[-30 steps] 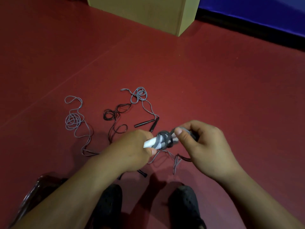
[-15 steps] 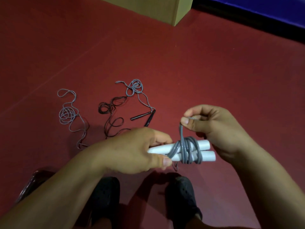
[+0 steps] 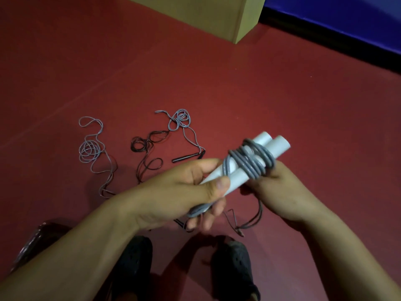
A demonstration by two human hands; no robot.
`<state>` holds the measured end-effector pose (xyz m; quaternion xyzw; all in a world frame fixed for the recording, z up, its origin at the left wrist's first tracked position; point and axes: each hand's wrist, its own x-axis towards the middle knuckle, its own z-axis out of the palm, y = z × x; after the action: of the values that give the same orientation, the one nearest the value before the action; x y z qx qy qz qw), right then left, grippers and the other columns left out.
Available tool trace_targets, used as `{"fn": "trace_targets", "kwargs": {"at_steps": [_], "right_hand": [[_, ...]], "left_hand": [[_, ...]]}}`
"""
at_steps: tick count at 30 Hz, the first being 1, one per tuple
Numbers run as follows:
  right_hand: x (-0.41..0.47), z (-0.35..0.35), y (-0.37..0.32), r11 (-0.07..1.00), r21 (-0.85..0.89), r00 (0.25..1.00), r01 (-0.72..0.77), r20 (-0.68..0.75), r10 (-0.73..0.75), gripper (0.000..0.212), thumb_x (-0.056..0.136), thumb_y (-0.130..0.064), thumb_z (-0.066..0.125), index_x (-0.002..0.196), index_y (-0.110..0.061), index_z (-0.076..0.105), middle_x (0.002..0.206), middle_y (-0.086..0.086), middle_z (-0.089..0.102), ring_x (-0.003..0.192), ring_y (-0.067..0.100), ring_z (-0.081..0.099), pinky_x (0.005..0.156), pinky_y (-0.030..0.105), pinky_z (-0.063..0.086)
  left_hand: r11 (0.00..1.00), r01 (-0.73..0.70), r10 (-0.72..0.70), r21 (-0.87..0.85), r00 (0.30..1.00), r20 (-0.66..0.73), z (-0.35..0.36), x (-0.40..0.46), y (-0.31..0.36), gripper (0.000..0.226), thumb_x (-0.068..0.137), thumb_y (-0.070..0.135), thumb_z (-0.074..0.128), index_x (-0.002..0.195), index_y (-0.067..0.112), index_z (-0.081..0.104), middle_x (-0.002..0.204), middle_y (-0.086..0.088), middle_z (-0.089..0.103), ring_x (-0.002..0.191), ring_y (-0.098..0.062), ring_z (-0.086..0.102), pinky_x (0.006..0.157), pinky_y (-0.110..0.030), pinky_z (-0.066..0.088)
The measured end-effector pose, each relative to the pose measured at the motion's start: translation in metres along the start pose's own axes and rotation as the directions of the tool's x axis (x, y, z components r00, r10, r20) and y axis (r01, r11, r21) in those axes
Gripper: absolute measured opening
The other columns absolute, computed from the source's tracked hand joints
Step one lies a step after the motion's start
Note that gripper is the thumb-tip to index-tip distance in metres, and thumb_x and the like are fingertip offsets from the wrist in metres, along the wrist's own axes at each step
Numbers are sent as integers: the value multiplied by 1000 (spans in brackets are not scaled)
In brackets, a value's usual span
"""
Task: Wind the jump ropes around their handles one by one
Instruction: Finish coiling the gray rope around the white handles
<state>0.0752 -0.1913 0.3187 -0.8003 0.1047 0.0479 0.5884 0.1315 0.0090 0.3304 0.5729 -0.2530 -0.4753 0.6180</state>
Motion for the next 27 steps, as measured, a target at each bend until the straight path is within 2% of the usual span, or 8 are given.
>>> {"fn": "trace_targets", "kwargs": {"at_steps": [4, 7, 11, 15, 18, 21, 24, 27], "right_hand": [[1, 7, 3, 999, -47, 997, -22, 75, 26, 11, 98, -21, 55, 91, -19, 64, 68, 0, 60, 66, 10, 54, 68, 29, 45], [1, 7, 6, 998, 10, 996, -63, 60, 63, 7, 97, -19, 57, 99, -16, 63, 66, 1, 54, 63, 14, 50, 64, 32, 43], [2, 10, 7, 990, 34, 991, -134, 25, 133, 5, 95, -15, 60, 99, -18, 59, 60, -3, 59, 55, 16, 47, 56, 35, 39], [2, 11, 4, 987, -67, 989, -143, 33, 145, 13, 93, -23, 64, 87, -12, 61, 55, -4, 58, 48, 12, 51, 51, 28, 42], [0, 11, 2, 981, -149, 991, -126, 36, 133, 20, 90, -33, 66, 82, -15, 61, 53, -5, 54, 53, 13, 52, 54, 32, 42], [-1, 13, 1, 962, -265, 997, -57, 38, 69, 26, 87, -39, 68, 80, -16, 58, 52, -9, 47, 50, 7, 41, 52, 29, 35], [-2, 14, -3, 945, -328, 1000, 10, 25, -1, 23, 87, -36, 67, 76, -18, 58, 50, -10, 47, 47, 4, 36, 48, 19, 31], [-4, 17, -3, 921, -378, 996, 90, 19, -90, 16, 89, -28, 66, 76, -21, 58, 53, -9, 52, 49, 5, 41, 49, 21, 33]], "left_hand": [[999, -35, 27, -39, 981, -192, 0, 6, 2, 33, 98, 36, 53, 116, 9, 55, 65, 3, 53, 46, -10, 44, 41, -19, 33], [1000, -15, 18, 9, 941, -339, -1, 10, 1, 25, 100, 30, 48, 109, 8, 56, 63, 2, 51, 45, -11, 41, 42, -21, 31], [995, 54, -8, 79, 869, -494, -8, 15, -7, 18, 103, 27, 47, 99, 15, 60, 63, 1, 52, 45, -12, 42, 43, -23, 32], [982, 125, -22, 140, 820, -572, -13, 16, -12, 17, 101, 31, 49, 91, 25, 62, 63, 3, 54, 46, -13, 44, 47, -24, 35], [946, 179, 26, 271, 789, -614, -19, 16, -17, 15, 98, 34, 52, 90, 26, 63, 59, 7, 57, 48, -13, 48, 55, -29, 41], [872, 258, 79, 417, 765, -639, -23, 15, -20, 11, 95, 36, 55, 93, 29, 63, 62, 7, 61, 55, -16, 54, 60, -33, 45], [776, 329, 117, 538, 763, -635, -23, 12, -20, 11, 93, 40, 55, 90, 31, 61, 66, 5, 62, 62, -17, 57, 61, -33, 44], [700, 390, 124, 598, 758, -640, -25, 12, -20, 12, 93, 41, 55, 87, 31, 59, 69, 8, 60, 66, -13, 57, 62, -31, 43]]}}
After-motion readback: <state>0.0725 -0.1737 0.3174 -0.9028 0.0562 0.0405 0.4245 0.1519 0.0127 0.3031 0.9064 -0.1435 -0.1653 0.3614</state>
